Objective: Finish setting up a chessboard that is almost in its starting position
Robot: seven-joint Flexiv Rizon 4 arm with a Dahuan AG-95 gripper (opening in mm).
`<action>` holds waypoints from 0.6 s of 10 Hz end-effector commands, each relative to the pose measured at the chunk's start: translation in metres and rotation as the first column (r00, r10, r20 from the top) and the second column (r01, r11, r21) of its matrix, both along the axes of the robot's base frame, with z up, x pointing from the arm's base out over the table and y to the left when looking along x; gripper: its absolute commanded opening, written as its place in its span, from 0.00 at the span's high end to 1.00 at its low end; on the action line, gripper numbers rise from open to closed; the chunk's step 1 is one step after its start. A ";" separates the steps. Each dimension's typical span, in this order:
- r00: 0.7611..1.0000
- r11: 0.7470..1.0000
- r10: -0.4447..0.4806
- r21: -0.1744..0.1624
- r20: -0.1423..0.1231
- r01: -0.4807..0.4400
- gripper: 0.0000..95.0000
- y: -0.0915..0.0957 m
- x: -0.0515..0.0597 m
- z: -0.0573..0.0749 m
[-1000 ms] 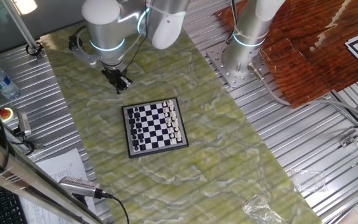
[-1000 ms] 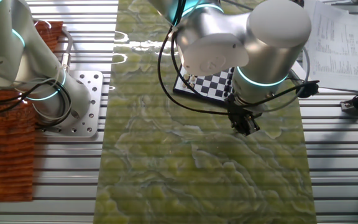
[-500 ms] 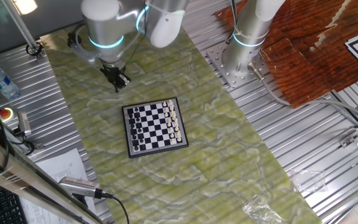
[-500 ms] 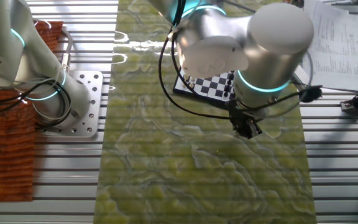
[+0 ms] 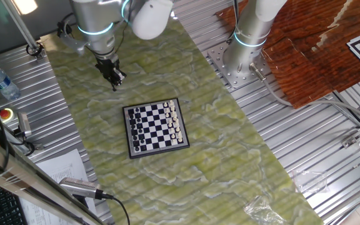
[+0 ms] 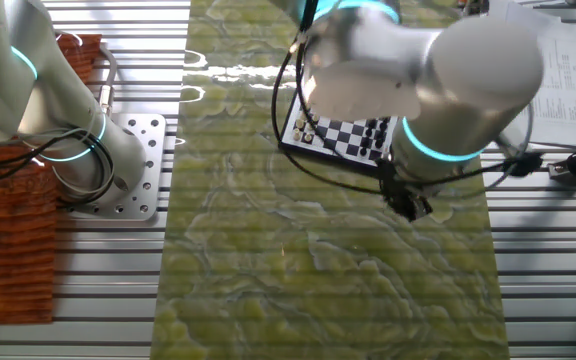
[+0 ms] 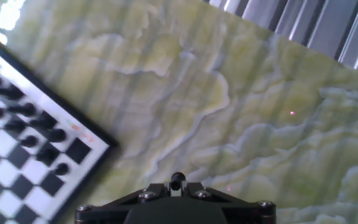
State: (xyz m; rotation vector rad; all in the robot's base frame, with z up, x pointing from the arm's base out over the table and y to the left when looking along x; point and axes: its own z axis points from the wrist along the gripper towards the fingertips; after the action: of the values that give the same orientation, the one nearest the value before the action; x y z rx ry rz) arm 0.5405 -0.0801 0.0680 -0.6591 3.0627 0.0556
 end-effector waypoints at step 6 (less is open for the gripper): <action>0.998 0.995 0.068 0.067 -0.003 -0.068 1.00 0.050 -0.001 0.006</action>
State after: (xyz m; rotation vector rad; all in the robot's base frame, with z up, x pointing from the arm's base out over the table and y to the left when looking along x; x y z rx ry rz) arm 0.5391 -0.0317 0.0733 -0.7712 3.0252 0.1639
